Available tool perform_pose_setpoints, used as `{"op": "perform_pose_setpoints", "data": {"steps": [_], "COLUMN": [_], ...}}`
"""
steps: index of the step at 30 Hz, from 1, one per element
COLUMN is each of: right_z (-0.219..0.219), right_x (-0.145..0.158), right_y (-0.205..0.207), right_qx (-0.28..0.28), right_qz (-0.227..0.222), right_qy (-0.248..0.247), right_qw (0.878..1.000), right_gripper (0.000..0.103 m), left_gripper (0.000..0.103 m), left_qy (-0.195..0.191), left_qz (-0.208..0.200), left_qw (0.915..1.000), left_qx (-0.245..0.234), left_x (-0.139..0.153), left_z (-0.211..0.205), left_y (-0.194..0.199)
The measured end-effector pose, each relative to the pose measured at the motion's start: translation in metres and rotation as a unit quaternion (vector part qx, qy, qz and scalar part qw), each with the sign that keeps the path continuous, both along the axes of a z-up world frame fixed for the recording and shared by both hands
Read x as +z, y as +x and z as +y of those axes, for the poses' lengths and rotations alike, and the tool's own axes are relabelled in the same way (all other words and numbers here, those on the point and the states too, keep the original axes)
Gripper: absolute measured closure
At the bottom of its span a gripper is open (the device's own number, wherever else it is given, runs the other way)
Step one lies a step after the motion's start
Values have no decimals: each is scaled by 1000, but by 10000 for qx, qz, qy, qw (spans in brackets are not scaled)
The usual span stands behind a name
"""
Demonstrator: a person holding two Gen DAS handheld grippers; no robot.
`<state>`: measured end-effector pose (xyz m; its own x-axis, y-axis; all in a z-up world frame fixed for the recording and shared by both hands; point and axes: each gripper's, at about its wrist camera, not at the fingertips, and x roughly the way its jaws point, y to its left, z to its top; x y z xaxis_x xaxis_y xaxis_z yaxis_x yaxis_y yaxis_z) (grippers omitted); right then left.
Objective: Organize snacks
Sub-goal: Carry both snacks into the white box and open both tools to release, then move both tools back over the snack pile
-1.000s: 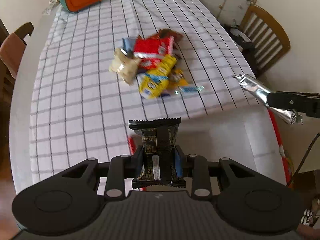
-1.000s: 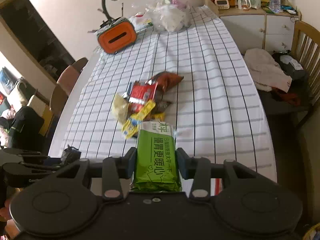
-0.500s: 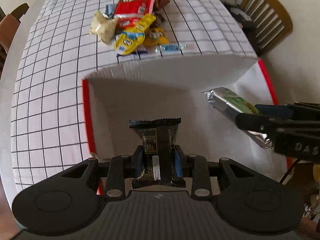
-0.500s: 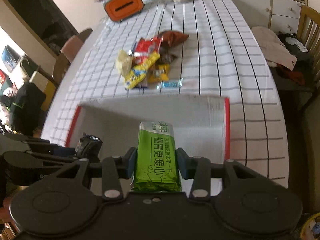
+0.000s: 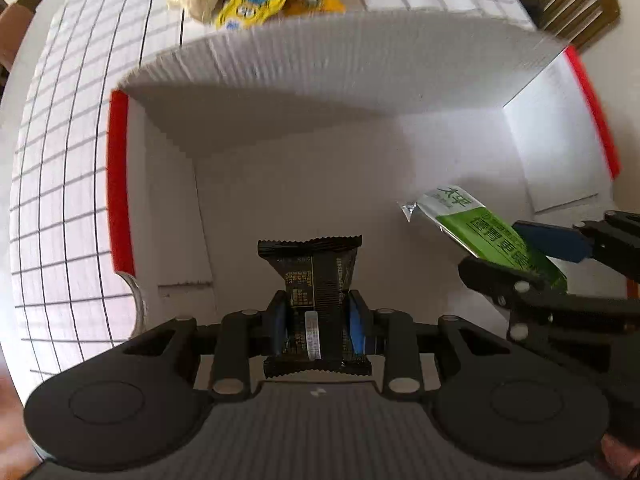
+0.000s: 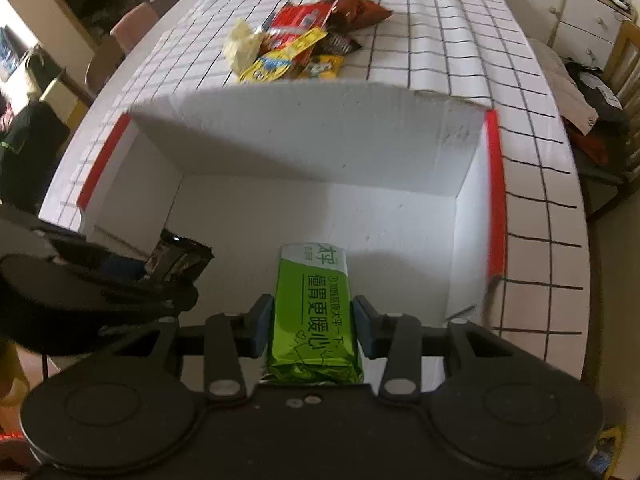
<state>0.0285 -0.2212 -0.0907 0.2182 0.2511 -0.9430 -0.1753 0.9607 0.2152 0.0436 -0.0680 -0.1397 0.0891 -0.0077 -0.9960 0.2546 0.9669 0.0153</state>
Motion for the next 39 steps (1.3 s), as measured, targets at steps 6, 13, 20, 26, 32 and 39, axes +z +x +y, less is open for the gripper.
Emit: {"op": "perform_pose_setpoints", "data": {"steps": [6, 13, 20, 26, 32, 39], "right_z": [11, 15, 15, 12, 11, 6], "right_x": [-4, -9, -6, 4, 17, 47], "right_y": [-4, -5, -3, -2, -1, 3], "right_qx": [275, 312, 308, 335, 372, 337], "right_qz": [96, 245, 203, 90, -125, -508], "right_qy": [-138, -213, -191, -93, 63, 313], "right_qw": [9995, 9990, 9991, 9994, 9992, 9977], "right_gripper": [61, 61, 61, 61, 61, 59], "left_gripper": [72, 72, 71, 62, 56, 46], "left_qy": [107, 144, 126, 34, -172, -265], "left_qz": [246, 375, 243, 134, -162, -815], "left_qw": [9996, 9992, 9996, 9999, 9997, 9963], "left_qx": [17, 25, -52, 12, 57, 43], "left_x": [-15, -27, -22, -12, 5, 49], "left_z": [-1, -2, -1, 0, 9, 11], "left_y": [3, 6, 1, -6, -17, -16]}}
